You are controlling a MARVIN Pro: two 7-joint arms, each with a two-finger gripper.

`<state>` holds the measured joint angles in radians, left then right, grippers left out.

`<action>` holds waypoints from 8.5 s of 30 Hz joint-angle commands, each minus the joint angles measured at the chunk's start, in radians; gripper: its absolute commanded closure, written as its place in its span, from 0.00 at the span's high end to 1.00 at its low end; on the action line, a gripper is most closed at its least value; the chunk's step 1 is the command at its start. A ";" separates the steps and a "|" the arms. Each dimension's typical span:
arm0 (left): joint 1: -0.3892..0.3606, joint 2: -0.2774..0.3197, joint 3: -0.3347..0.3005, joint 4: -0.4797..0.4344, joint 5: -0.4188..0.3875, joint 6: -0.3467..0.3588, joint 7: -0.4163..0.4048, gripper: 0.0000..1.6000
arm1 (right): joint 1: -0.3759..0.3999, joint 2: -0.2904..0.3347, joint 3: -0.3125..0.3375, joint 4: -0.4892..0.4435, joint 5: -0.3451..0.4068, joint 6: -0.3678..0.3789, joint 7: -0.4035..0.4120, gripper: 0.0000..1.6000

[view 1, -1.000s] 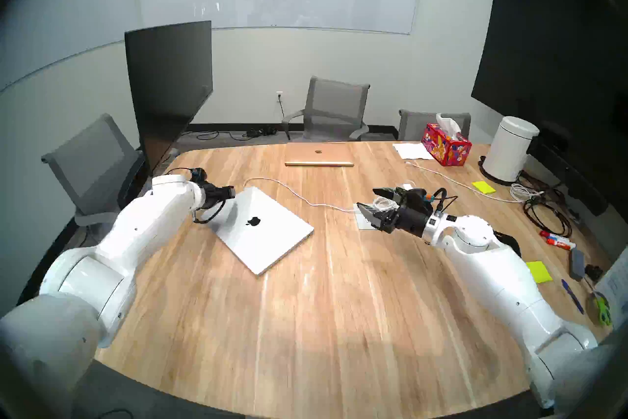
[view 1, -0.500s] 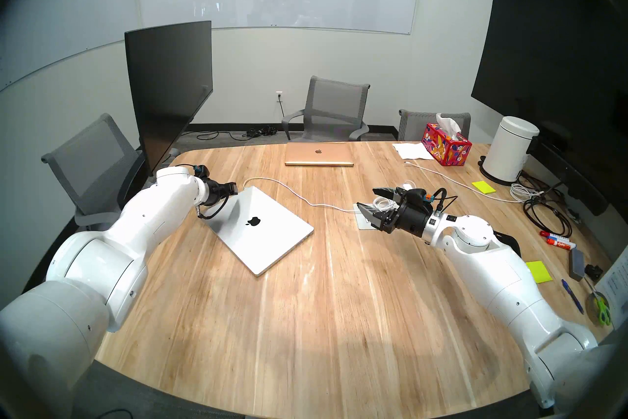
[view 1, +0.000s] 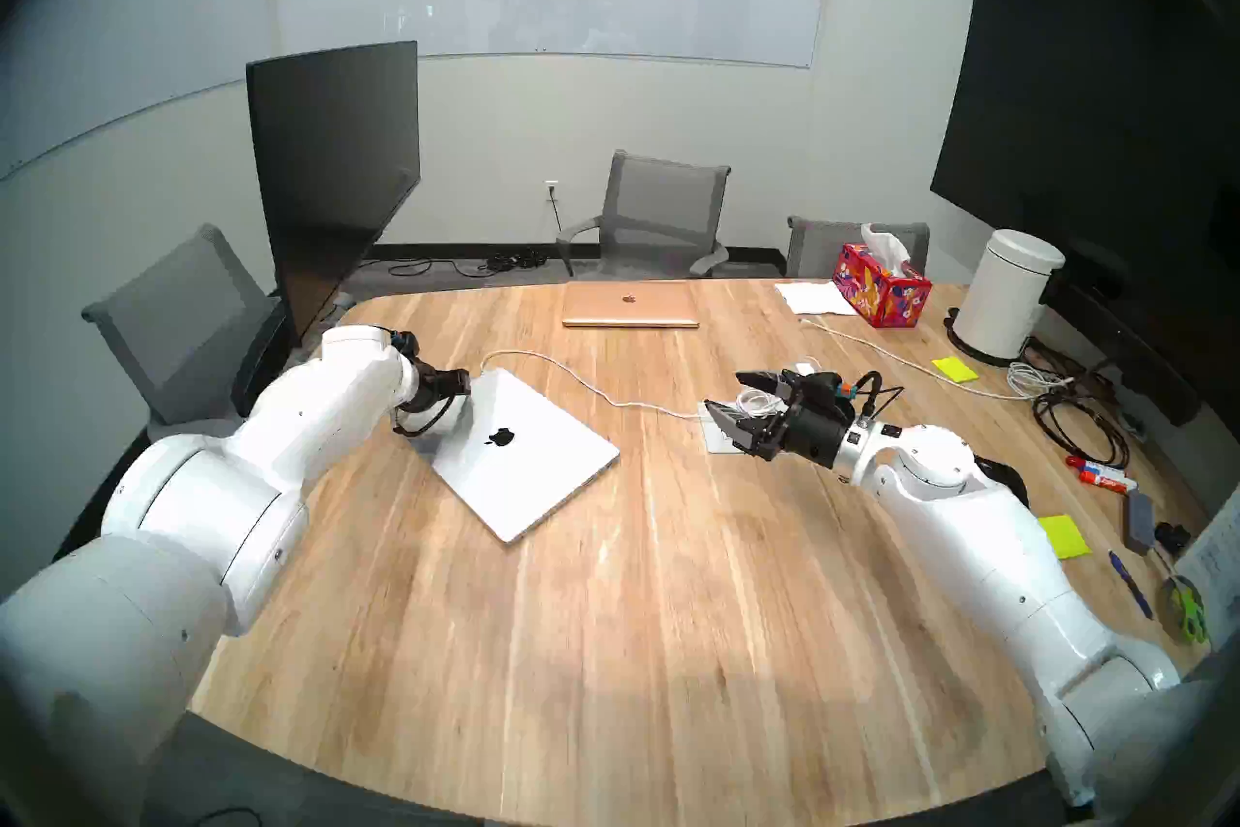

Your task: Unplug the charging cable from the port of the MacBook and lay it on the desk

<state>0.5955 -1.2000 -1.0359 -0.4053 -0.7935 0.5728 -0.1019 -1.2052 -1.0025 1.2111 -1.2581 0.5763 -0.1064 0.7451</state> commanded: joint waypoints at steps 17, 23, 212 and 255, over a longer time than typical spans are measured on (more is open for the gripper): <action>-0.042 -0.038 -0.074 0.040 -0.045 -0.055 0.108 0.97 | 0.012 0.003 0.007 -0.014 0.004 0.000 0.003 1.00; -0.047 -0.050 -0.073 0.053 -0.044 -0.055 0.143 0.93 | 0.012 0.003 0.007 -0.014 0.004 0.000 0.003 1.00; -0.024 -0.160 0.129 0.270 -0.009 0.224 -0.195 0.00 | 0.014 -0.002 0.005 0.000 -0.002 -0.003 0.001 1.00; -0.045 -0.130 0.235 0.274 0.008 0.290 -0.348 0.00 | 0.014 -0.003 0.006 0.001 -0.003 -0.003 0.001 1.00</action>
<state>0.4511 -1.2984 -0.8352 -0.1631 -0.7976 0.7782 -0.4313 -1.2054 -1.0042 1.2110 -1.2456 0.5708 -0.1066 0.7452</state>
